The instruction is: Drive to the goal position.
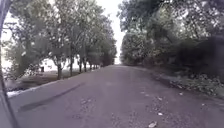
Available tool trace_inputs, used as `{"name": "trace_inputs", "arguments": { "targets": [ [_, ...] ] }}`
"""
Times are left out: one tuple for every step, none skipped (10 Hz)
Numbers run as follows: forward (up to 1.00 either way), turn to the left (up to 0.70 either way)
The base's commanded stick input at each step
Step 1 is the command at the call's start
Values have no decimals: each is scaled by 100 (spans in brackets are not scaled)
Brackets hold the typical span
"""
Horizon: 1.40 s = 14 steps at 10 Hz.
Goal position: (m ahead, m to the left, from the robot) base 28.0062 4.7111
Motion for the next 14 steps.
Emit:
{"name": "trace_inputs", "arguments": {
  "targets": [
    [70, 0],
    [70, -26],
    [70, -28],
    [70, -20],
    [70, -3],
    [70, 0],
    [70, 0],
    [70, 0],
    [70, 0],
    [70, 0],
    [70, 0],
    [70, 0],
    [70, 0],
    [70, 0]
  ]
}}
